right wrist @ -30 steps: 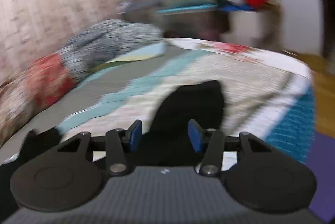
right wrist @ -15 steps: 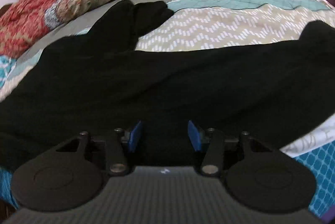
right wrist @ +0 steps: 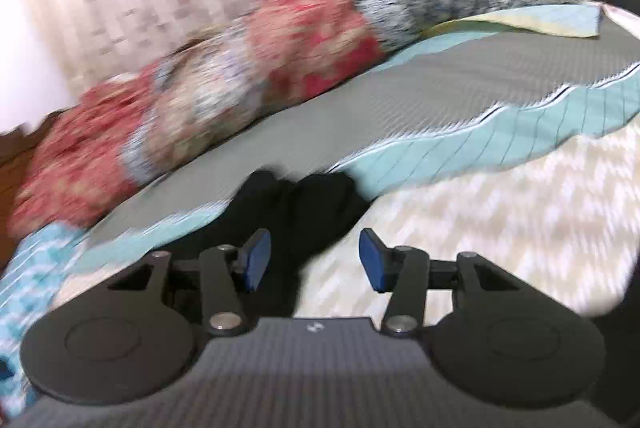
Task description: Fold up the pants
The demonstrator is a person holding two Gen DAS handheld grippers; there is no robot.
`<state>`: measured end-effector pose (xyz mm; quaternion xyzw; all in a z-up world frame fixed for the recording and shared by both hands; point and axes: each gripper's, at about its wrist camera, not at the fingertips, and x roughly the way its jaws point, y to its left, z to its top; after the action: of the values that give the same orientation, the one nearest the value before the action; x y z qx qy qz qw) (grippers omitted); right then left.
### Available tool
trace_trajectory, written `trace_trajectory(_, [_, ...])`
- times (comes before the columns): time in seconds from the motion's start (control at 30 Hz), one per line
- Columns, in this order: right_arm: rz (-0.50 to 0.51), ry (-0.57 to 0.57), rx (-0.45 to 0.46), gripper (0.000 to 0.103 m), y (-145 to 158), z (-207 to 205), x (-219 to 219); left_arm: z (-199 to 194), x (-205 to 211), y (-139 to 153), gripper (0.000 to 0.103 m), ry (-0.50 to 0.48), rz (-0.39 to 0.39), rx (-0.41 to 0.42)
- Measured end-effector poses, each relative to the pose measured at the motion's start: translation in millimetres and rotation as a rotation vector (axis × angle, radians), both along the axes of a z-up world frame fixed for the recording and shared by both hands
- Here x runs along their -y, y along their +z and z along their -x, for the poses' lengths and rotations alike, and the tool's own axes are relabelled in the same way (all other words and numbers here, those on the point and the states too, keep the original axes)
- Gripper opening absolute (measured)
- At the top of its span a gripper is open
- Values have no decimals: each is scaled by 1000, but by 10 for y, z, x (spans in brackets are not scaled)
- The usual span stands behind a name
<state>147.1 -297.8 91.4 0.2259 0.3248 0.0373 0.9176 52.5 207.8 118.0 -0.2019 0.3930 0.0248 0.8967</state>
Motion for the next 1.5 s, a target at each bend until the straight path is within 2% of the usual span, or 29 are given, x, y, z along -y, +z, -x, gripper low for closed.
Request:
trace_trajectory(0.1, [-107,-63,-100,53,-347,-487,57,-589,186,-361,80,-22,22,-72])
trace_trajectory(0.17, [-163,-110,-155,53,-543,-670,32,-818,352,-547,80,-52,47,-111])
trace_trajectory(0.23, [-252,-106,-159,53,-670,-744,-20,-900,513,-673,80,-74,54,-129])
trace_trajectory(0.27, [-268,-87,-172,41,-704,-821,-85,-966,612,-698,79,-84,37,-131])
trace_trajectory(0.3, [-239,-69,-191,22,-684,-870,-138,-1008,688,-718,63,-92,10,-130])
trace_trajectory(0.33, [-179,-58,-213,8,-609,-901,-197,-1068,758,-728,32,-104,-17,-130])
trace_trajectory(0.37, [-157,-48,-204,8,-508,-922,-203,-1092,788,-704,19,-121,-32,-133])
trace_trajectory(0.4, [-144,-38,-157,8,-373,-950,-147,-1111,807,-660,9,-129,-31,-131])
trace_trajectory(0.43, [-125,-39,-88,8,-177,-960,-45,-1105,808,-590,8,-126,-34,-118])
trace_trajectory(0.5, [-4,-85,24,8,231,-965,228,-1091,809,-446,8,-126,-50,-83])
trace_trajectory(0.57, [131,-172,106,8,611,-947,603,-1069,800,-361,8,-145,-21,-62])
trace_trajectory(0.67, [174,-301,140,8,915,-895,1198,-1092,930,-346,12,-215,38,-39])
trace_trajectory(0.73, [228,-365,152,8,968,-820,1420,-1123,1122,-359,15,-254,-13,-31])
trace_trajectory(0.8, [282,-398,105,8,862,-743,1565,-1127,1361,-389,22,-327,-73,-20])
trace_trajectory(0.9, [200,-419,56,8,545,-307,1846,-1032,1574,-393,21,-428,-114,-5])
trace_trajectory(1.0, [174,-433,22,8,270,190,2048,-959,1587,-381,23,-462,-146,3])
trace_trajectory(1.07, [149,-448,-29,12,87,422,2092,-1014,1470,-376,51,-421,-151,-11])
trace_trajectory(1.1, [133,-453,-62,14,18,485,2144,-1076,1367,-370,70,-366,-139,-19])
trace_trajectory(1.13, [121,-461,-88,16,-53,557,2172,-1127,1266,-369,78,-315,-109,-24])
trace_trajectory(1.17, [131,-477,-111,17,-111,657,2184,-1180,1178,-370,79,-266,-75,-31])
trace_trajectory(1.2, [157,-495,-129,17,-132,671,2222,-1266,1115,-388,85,-235,-40,-44])
trace_trajectory(1.23, [192,-519,-136,22,-122,720,2221,-1344,1104,-411,92,-227,-18,-56])
trace_trajectory(1.3, [221,-545,-93,31,-8,790,2225,-1503,1186,-466,92,-248,-6,-74])
trace_trajectory(1.37, [219,-531,-39,41,167,725,2172,-1653,1386,-550,92,-314,-28,-98])
trace_trajectory(1.4, [222,-506,-15,43,246,625,2116,-1708,1532,-606,86,-363,-52,-110])
trace_trajectory(1.43, [231,-479,2,49,292,531,2060,-1740,1681,-658,53,-409,-89,-123])
trace_trajectory(1.5, [274,-412,26,59,337,269,1942,-1709,1969,-774,16,-479,-191,-166])
